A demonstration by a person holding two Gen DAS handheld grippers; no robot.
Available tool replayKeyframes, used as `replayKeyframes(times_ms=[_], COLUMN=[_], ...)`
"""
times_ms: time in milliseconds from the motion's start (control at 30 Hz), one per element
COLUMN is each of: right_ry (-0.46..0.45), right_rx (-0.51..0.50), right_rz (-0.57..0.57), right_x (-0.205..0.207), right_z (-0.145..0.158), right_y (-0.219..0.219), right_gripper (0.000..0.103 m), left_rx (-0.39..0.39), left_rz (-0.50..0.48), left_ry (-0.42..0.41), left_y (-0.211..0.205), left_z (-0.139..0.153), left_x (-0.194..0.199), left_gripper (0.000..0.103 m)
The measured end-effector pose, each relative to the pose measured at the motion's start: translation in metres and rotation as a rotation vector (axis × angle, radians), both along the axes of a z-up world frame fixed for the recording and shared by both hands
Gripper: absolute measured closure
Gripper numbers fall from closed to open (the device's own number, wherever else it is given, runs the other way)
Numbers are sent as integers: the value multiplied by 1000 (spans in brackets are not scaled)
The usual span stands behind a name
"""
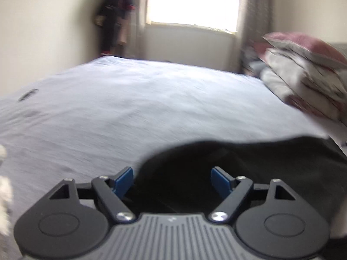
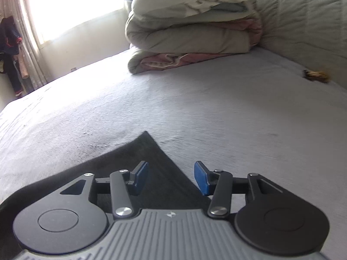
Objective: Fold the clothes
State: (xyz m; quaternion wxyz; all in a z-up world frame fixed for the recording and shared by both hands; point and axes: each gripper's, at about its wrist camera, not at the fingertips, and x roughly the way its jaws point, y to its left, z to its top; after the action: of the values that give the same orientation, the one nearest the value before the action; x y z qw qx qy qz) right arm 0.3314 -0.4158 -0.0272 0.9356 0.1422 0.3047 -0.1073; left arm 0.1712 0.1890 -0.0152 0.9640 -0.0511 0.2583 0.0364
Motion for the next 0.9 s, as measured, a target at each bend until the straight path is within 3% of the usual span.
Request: replayKeyframes(times_ms=[233, 433, 600, 633, 700, 733, 767, 900], right_ry=[-6, -1, -7, -9, -14, -15, -15, -33], right_rx=[5, -23, -128, -139, -155, -163, -179, -263], right_rz=[64, 95, 139, 148, 165, 171, 166, 131], right_x=[34, 55, 62, 61, 59, 58, 58, 50], right_z=[-12, -21, -28, -28, -27, -26, -26, -21], right_y=[6, 8, 26, 28, 30, 32, 34, 43], right_gripper=[50, 48, 49, 52, 68, 74, 85, 91], left_rx=[-23, -159, -245, -260, -291, -307, -322, -249], left_rz=[71, 52, 36, 33, 27, 24, 21, 40], left_ry=[55, 119, 129, 131, 134, 136, 138, 120], left_y=[41, 58, 64, 65, 67, 67, 68, 52], left_z=[-15, -35, -42, -43, -46, -48, -49, -47], left_x=[11, 22, 26, 27, 28, 29, 30, 32], left_gripper=[22, 19, 18, 18, 23, 30, 45, 58])
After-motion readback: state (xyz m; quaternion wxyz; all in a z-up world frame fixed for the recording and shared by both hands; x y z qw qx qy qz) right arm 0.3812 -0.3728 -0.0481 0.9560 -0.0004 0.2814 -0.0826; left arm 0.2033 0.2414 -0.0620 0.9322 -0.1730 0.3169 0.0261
